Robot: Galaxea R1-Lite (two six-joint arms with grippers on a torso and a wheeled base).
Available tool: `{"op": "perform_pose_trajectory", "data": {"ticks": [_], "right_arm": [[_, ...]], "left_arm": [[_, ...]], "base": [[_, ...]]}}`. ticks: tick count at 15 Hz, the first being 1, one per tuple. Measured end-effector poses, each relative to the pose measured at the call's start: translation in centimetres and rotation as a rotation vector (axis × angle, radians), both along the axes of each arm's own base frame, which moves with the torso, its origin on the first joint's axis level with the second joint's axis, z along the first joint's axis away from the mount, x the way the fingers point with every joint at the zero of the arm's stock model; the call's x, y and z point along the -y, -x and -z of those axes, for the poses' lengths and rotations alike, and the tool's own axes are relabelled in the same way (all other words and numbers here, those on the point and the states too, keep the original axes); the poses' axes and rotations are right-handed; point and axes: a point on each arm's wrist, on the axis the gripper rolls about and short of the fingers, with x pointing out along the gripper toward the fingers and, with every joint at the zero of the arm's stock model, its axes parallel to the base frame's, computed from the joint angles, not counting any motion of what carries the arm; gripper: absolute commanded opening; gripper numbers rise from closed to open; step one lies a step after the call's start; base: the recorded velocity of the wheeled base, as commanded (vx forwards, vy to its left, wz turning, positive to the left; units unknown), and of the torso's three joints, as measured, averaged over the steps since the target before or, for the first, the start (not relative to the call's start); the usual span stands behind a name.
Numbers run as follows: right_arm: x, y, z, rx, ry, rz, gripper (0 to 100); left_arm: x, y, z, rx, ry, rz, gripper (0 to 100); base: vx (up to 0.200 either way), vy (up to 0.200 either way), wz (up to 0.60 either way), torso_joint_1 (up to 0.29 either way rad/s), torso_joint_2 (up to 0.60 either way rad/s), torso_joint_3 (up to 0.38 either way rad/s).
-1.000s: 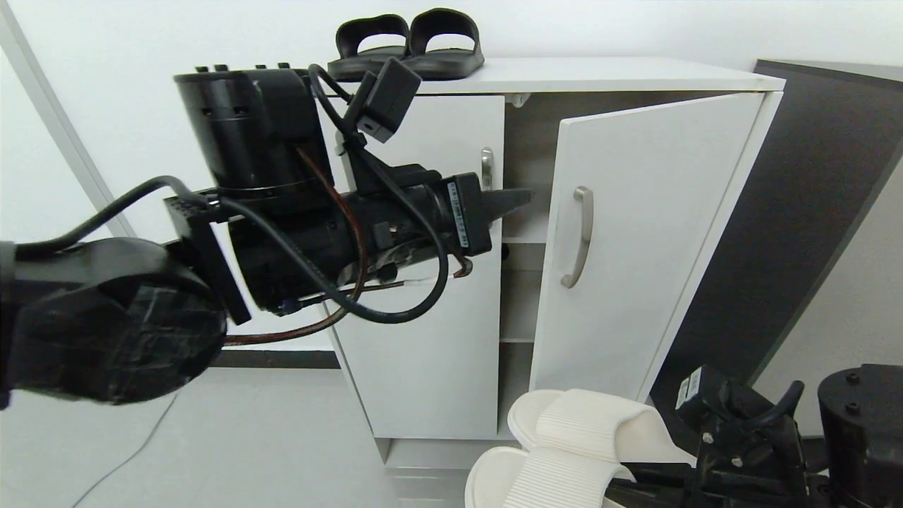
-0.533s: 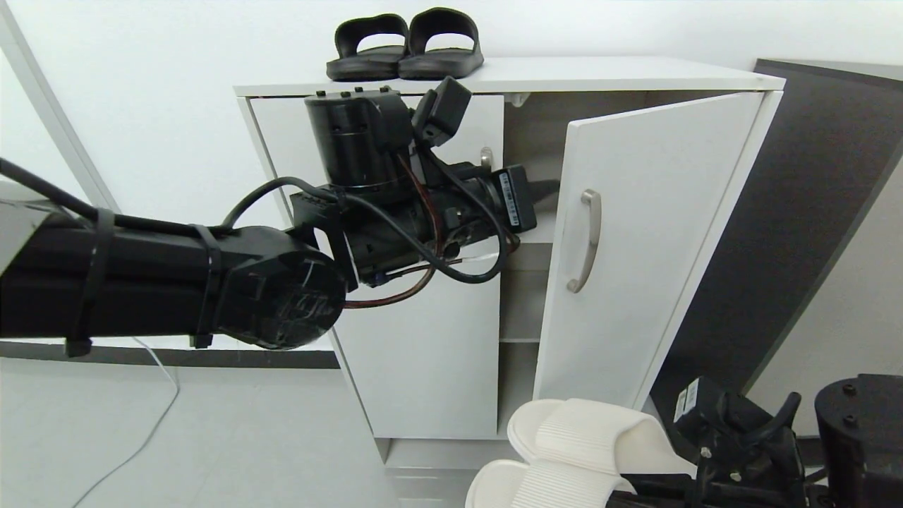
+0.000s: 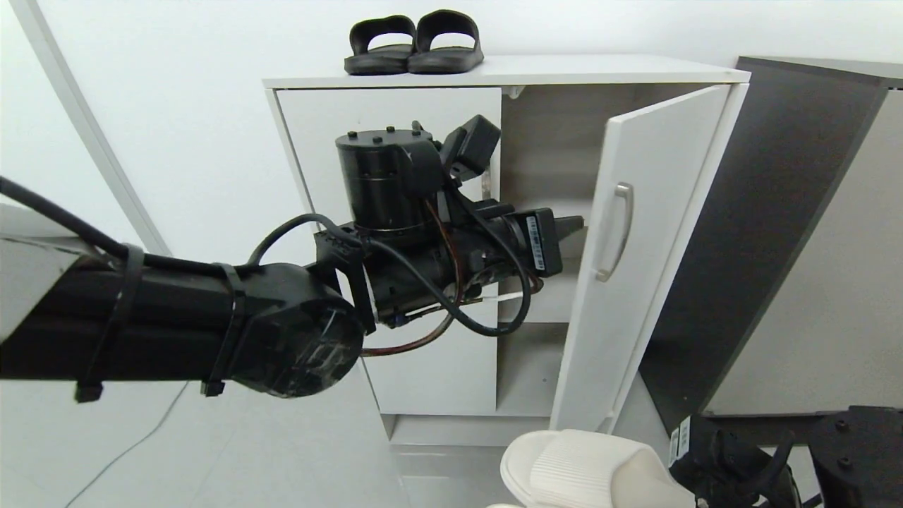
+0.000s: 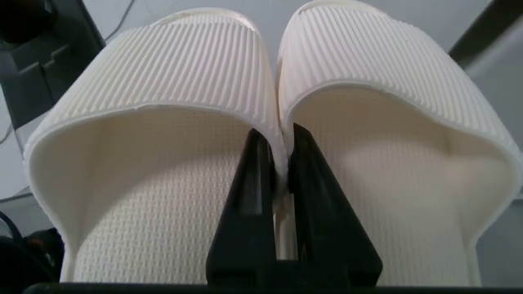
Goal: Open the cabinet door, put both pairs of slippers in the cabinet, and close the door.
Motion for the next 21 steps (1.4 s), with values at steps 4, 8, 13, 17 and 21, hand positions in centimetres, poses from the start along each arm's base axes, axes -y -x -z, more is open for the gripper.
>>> {"op": "perform_pose_trajectory", "data": {"ticks": [4, 8, 13, 17, 21], "right_arm": [[-0.5, -0.3, -0.3, -0.005, -0.021, 0.009, 0], [-2.7, -3.0, -2.1, -0.008, -0.115, 0.316, 0], [-6.2, -8.9, -2.8, 0.123, -0.114, 0.736, 0], [-7.8, -11.9, -2.0, 0.180, -0.080, 0.893, 0], [-8.1, -12.5, -0.8, 0.181, -0.041, 0.917, 0]], "left_arm": [[0.5, 1.6, -0.3, 0.005, 0.011, 0.041, 0], [-2.3, 1.9, -1.6, 0.030, 0.021, -0.051, 0], [-12.2, 8.5, -4.4, 0.044, -0.188, -0.477, 0], [-22.8, 17.2, -4.7, 0.065, -0.250, -0.916, 0], [-26.9, 25.4, 1.8, 0.025, -0.327, -1.328, 0]], "base": [[-0.100, 0.000, 0.00, 0.001, 0.00, 0.001], [0.000, 0.000, 0.00, 0.000, 0.00, 0.000], [0.000, 0.000, 0.00, 0.000, 0.00, 0.000], [0.000, 0.000, 0.00, 0.000, 0.00, 0.000], [0.000, 0.000, 0.00, 0.000, 0.00, 0.000]]}}
